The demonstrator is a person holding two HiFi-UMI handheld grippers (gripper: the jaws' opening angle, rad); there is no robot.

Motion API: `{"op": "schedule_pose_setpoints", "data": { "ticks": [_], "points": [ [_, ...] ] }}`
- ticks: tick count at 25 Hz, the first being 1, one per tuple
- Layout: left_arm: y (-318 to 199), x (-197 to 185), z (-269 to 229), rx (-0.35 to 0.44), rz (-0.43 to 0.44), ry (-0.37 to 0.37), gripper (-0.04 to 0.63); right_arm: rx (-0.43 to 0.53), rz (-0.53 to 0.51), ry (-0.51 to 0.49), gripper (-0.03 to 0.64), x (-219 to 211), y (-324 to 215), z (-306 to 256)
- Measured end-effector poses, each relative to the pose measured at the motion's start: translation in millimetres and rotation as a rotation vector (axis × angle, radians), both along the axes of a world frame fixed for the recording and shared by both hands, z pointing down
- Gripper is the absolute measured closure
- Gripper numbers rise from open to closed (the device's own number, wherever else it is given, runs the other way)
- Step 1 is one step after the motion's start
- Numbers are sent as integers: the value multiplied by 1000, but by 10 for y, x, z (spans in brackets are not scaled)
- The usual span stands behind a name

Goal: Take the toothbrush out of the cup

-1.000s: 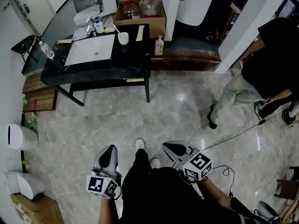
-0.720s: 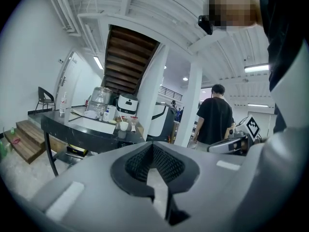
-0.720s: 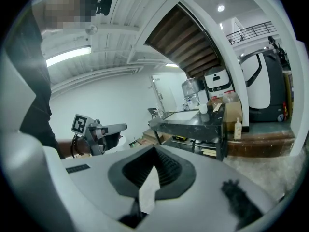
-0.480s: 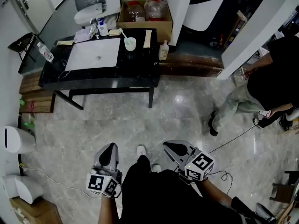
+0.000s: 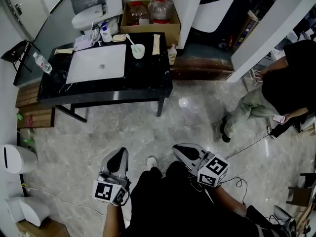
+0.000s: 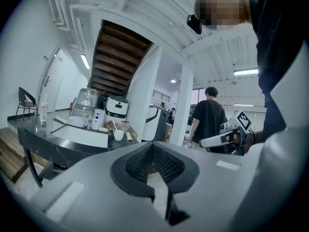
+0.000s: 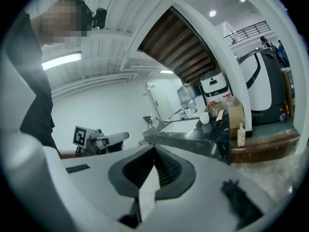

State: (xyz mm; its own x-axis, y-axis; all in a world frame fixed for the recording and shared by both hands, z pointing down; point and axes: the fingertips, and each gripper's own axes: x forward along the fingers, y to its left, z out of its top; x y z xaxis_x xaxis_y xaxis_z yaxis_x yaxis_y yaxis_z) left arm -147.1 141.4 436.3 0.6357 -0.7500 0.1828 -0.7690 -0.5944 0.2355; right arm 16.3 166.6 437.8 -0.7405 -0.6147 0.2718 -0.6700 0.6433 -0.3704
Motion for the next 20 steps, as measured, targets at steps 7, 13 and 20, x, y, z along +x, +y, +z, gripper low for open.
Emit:
{"op": "schedule_pose_setpoints", "data": {
  "ticks": [7, 13, 20],
  "points": [
    [-192, -45, 61, -17, 18, 13, 588, -19, 21, 14, 604, -11, -171, 30],
    [-385, -43, 104, -21, 13, -2, 588, -27, 36, 13, 603, 16, -422, 144],
    [-739, -79, 54, -21, -26, -25, 588, -41, 59, 25, 603, 106, -864, 231]
  ]
}}
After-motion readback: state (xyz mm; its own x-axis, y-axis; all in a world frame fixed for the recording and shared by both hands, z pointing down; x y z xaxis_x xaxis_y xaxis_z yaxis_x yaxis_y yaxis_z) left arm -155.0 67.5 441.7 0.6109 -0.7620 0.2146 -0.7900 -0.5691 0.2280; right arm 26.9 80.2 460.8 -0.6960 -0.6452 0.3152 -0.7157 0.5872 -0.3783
